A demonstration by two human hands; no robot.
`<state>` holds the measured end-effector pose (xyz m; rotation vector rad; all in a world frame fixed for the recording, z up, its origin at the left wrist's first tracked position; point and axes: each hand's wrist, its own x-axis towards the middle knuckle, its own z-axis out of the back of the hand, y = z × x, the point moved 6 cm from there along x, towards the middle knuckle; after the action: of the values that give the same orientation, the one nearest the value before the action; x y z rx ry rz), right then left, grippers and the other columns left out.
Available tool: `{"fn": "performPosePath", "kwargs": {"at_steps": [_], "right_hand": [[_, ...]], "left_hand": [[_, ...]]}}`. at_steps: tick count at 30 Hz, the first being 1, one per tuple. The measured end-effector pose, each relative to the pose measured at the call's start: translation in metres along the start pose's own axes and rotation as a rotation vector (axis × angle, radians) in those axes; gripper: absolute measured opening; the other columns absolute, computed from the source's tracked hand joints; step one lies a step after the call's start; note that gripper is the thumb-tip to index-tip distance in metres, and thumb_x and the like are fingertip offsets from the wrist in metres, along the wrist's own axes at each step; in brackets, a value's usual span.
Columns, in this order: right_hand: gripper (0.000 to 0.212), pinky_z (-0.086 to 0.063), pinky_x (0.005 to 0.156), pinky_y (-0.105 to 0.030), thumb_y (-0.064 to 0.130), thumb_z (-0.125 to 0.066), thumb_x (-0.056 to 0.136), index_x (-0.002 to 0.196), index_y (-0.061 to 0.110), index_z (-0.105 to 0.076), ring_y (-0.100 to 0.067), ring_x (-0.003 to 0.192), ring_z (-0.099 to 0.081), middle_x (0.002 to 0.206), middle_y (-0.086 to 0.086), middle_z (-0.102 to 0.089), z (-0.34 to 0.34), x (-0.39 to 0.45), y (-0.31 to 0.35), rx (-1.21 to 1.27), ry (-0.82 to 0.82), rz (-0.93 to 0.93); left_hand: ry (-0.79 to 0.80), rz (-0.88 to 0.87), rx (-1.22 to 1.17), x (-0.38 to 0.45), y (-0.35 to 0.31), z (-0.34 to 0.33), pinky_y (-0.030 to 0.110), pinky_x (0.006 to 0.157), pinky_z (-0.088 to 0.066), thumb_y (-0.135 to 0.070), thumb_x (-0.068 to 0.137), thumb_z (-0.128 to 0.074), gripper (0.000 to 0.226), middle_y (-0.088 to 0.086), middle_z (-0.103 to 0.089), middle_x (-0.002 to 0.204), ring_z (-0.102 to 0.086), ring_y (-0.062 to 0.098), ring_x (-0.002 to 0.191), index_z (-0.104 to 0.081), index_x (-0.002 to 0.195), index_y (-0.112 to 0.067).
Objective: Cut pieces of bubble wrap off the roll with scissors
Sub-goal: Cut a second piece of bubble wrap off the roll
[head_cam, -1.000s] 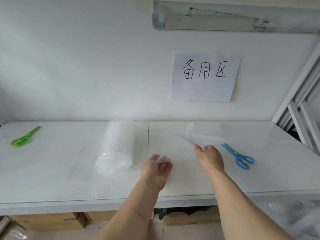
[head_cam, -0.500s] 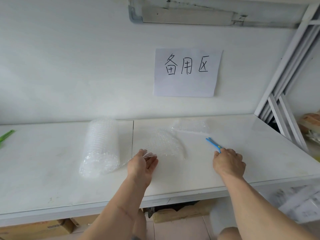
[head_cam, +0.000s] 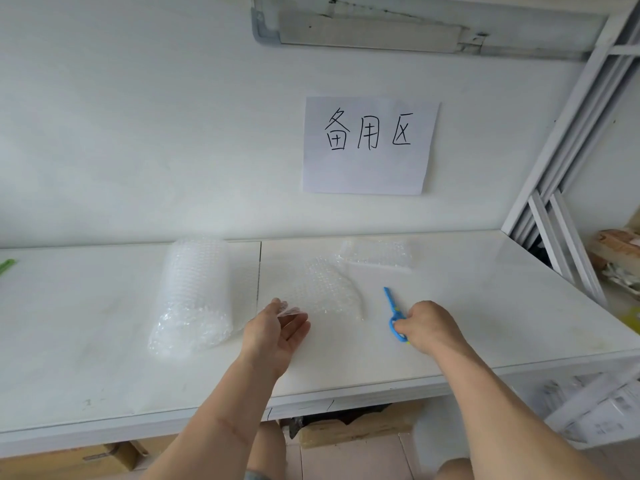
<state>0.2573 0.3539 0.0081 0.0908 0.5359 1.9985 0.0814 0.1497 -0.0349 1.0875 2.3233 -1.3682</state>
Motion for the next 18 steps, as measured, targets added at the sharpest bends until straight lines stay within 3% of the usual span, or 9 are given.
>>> {"fn": "performPosePath", "kwargs": {"at_steps": [2, 5, 13, 18], "right_hand": [[0.026, -0.029, 0.05, -0.025, 0.02, -0.066, 0.079, 0.06, 0.005, -0.056, -0.02, 0.049, -0.037, 0.053, -0.003, -0.043, -0.013, -0.011, 0.01, 0.264, 0.073, 0.028], [0.011, -0.04, 0.049, -0.026, 0.008, -0.062, 0.083, 0.078, 0.001, -0.07, -0.017, 0.047, -0.046, 0.058, -0.007, -0.056, -0.031, -0.03, 0.022, 0.655, 0.158, -0.001], [0.018, -0.047, 0.047, -0.024, 0.009, -0.068, 0.086, 0.104, 0.008, -0.069, -0.011, 0.046, -0.052, 0.073, -0.007, -0.066, -0.051, -0.058, 0.048, 0.948, 0.363, -0.004], [0.009, -0.042, 0.043, -0.02, 0.015, -0.074, 0.085, 0.092, 0.009, -0.072, -0.007, 0.044, -0.044, 0.065, -0.001, -0.056, -0.06, -0.077, 0.066, 1.118, 0.479, -0.019]], "left_hand": [[-0.004, -0.021, 0.045, 0.0, -0.001, -0.001, 0.04, 0.066, -0.056, -0.018, 0.099, -0.051, 0.017, 0.017, -0.06, 0.082, -0.063, 0.029, 0.071, -0.057, 0.095, -0.003], [-0.002, -0.028, 0.091, 0.001, -0.001, -0.003, 0.038, 0.062, -0.056, -0.019, 0.099, -0.049, 0.018, 0.015, -0.059, 0.079, -0.063, 0.028, 0.067, -0.057, 0.095, -0.003], [-0.012, -0.011, 0.128, 0.001, -0.004, -0.004, 0.034, 0.058, -0.055, -0.021, 0.099, -0.051, 0.02, 0.014, -0.06, 0.078, -0.063, 0.026, 0.065, -0.058, 0.091, -0.003], [-0.015, -0.007, 0.122, 0.0, -0.007, -0.003, 0.028, 0.055, -0.05, -0.017, 0.097, -0.054, 0.017, 0.012, -0.059, 0.072, -0.056, 0.02, 0.059, -0.058, 0.085, -0.005]]}}
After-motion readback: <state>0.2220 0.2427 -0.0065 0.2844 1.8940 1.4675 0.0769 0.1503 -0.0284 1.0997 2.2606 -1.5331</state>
